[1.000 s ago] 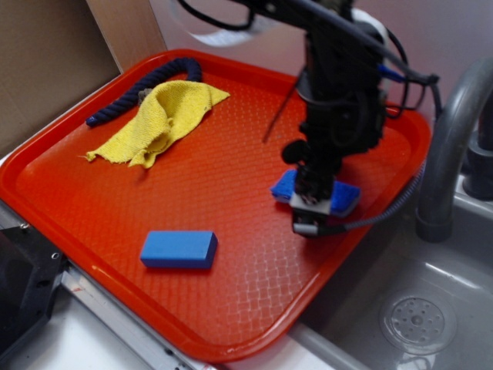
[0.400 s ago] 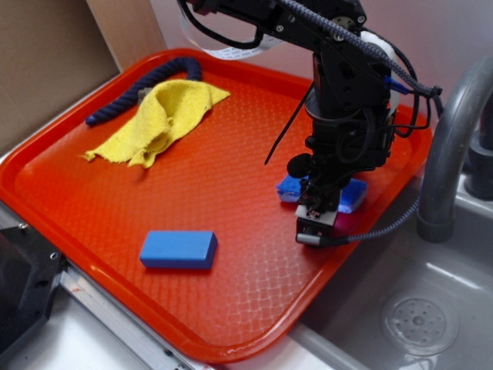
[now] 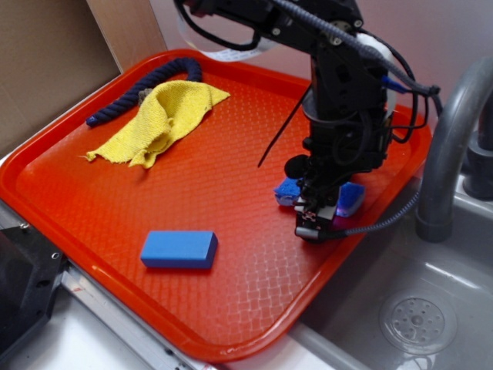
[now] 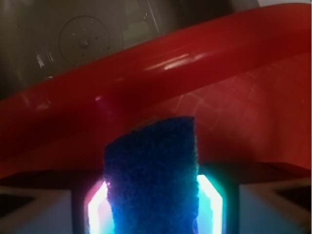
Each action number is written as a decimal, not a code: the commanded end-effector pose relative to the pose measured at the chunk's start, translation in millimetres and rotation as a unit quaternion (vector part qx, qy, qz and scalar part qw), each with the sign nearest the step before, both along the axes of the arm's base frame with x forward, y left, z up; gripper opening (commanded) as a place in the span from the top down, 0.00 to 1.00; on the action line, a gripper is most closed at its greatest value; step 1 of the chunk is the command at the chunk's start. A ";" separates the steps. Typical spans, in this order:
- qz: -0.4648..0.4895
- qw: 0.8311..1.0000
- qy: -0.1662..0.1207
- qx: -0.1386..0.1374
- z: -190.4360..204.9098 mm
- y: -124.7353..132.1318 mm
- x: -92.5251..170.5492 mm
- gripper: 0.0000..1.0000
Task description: Grab the blue sponge.
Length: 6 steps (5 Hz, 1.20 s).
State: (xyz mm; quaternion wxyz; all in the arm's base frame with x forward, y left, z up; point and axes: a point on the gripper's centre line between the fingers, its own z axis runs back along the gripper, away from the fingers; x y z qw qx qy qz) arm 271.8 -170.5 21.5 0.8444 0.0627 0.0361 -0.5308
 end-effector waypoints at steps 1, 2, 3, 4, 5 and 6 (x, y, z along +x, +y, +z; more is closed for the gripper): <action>0.208 0.978 -0.016 -0.031 78.4 65.7 -25.2 1.00; 0.330 0.941 0.005 -0.075 100.9 98.0 -40.6 1.00; 0.445 0.895 -0.002 -0.038 126.3 108.4 -57.0 1.00; 0.553 0.832 -0.019 -0.042 146.0 108.6 -67.6 1.00; 0.620 0.782 -0.031 -0.057 165.0 112.3 -71.3 1.00; 0.633 0.769 -0.021 -0.090 162.9 118.2 -71.7 1.00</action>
